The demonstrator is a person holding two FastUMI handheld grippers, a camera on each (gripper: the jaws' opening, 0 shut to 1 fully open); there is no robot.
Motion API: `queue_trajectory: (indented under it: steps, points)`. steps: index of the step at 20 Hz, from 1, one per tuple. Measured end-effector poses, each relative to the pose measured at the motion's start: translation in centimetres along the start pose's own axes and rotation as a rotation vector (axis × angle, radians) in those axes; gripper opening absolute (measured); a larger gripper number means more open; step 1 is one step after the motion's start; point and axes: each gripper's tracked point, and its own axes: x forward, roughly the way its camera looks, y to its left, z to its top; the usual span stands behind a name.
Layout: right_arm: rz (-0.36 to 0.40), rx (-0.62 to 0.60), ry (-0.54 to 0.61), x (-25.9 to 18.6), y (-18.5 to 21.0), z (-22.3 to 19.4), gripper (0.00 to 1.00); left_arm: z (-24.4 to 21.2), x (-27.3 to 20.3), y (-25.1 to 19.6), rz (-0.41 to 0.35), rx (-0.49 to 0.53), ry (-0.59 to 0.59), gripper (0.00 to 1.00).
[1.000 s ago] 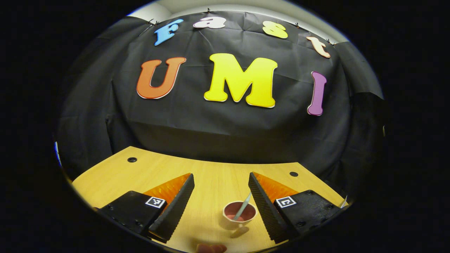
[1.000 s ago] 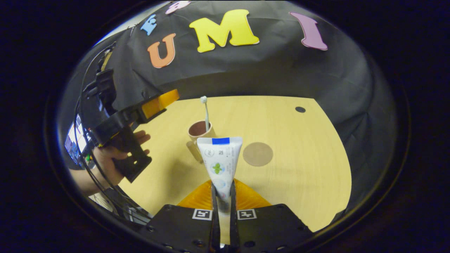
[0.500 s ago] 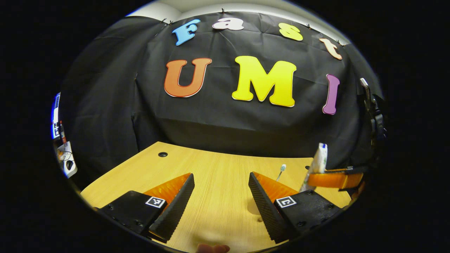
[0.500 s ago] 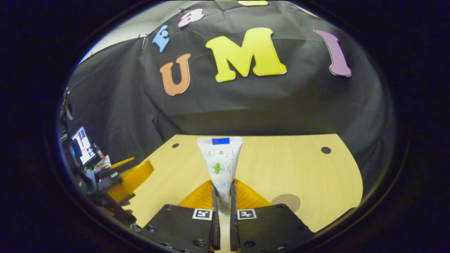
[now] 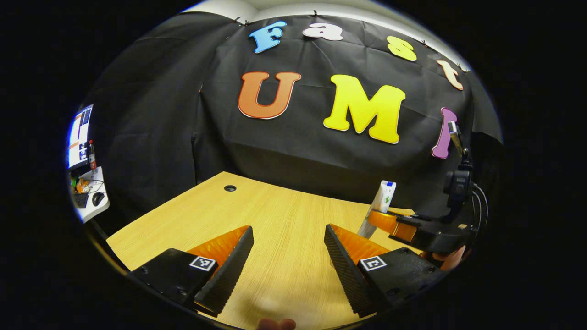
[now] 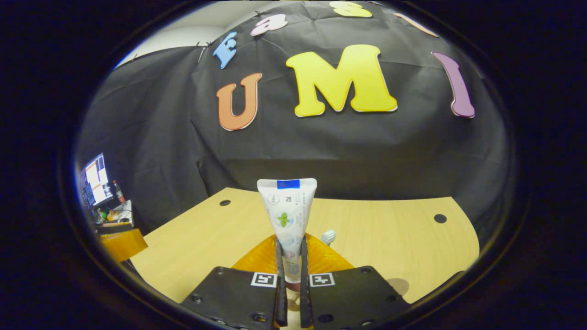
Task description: Put the toothbrush and toothpaste on the desktop into the cup, then pick up the cup and place it on the coaster on the desktop.
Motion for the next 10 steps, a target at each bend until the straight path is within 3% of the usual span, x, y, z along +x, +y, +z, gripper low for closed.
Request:
queue_trajectory:
  steps: [6, 9, 10]
  points:
    - [-0.032, -0.018, 0.016, 0.9, -0.7, -1.8, 0.12, 0.2, 0.3, 1.0, 0.015, 0.012, 0.005, 0.98]
    - [-0.021, -0.013, 0.037, 0.8, -0.6, -2.7, 0.24, 0.4, 0.3, 0.9, 0.014, 0.007, 0.006, 0.98]
    - [-0.014, -0.016, 0.044, 0.6, -0.6, -3.1, 0.33, 0.4, 0.2, 0.8, 0.014, 0.008, 0.005, 0.98]
